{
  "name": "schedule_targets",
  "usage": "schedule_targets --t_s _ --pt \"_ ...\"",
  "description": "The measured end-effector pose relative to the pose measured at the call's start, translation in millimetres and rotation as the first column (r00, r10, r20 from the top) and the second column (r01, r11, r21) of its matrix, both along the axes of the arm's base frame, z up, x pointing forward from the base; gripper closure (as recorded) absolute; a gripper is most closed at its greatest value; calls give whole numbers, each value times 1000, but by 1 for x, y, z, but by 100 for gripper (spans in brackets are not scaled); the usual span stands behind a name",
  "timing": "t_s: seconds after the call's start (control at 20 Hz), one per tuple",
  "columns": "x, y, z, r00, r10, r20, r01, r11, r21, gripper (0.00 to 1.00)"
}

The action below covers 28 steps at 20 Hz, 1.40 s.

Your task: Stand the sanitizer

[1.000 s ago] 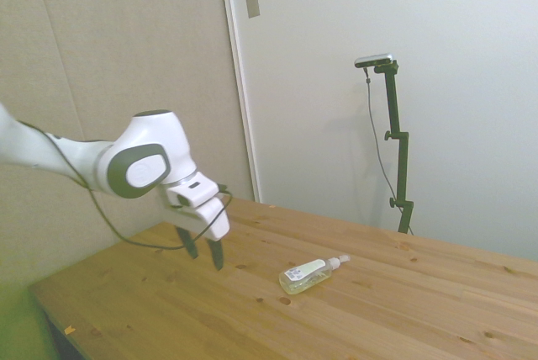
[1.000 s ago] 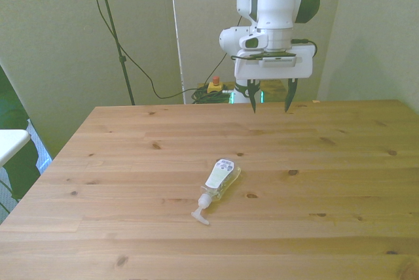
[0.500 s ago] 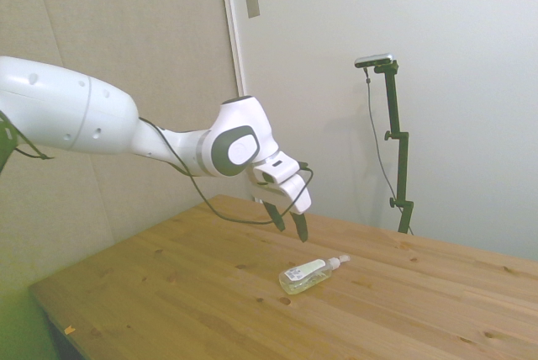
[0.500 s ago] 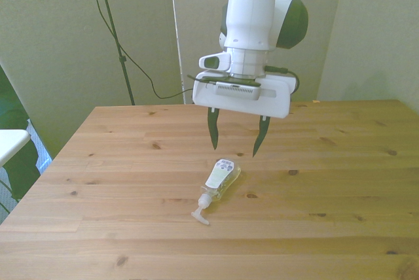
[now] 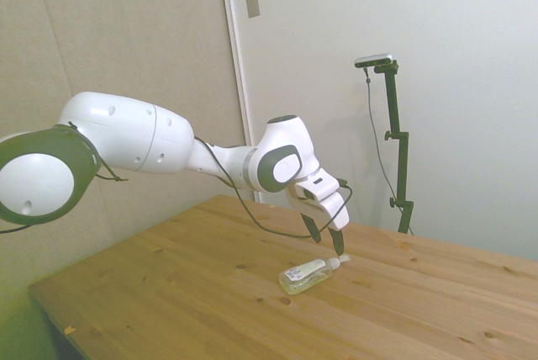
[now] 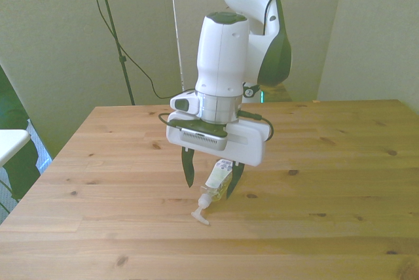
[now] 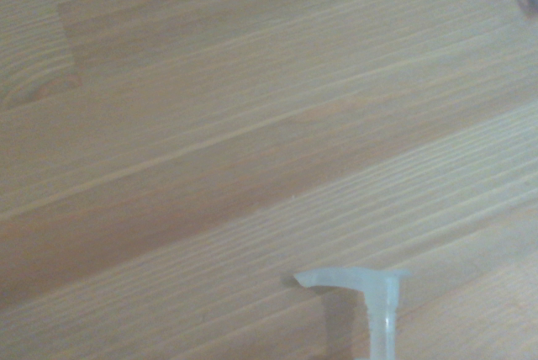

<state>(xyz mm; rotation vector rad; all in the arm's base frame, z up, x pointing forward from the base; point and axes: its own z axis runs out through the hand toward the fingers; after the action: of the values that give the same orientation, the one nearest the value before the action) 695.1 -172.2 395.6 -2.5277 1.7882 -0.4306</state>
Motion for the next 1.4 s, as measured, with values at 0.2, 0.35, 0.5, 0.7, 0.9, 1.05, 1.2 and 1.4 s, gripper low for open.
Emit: schedule_targets --t_s 0.2,0.35,0.5,0.7,0.9,1.05,1.2,1.4 --pt "14 -7 -20 1000 -8 3 8 1000 20 0" --pt "21 -13 -31 1000 -9 2 9 1000 29 0" --pt "23 -18 -40 1000 -6 -4 6 999 39 100" --pt "21 -25 -42 1000 -2 -5 2 999 51 100" --pt "19 -32 -42 1000 -14 -4 15 998 63 100" --pt "17 -37 -42 1000 -13 -7 13 997 78 100" --pt "17 -37 -42 1000 0 -9 1 996 85 100" --pt "18 -35 -42 1000 12 1 -12 994 106 100"
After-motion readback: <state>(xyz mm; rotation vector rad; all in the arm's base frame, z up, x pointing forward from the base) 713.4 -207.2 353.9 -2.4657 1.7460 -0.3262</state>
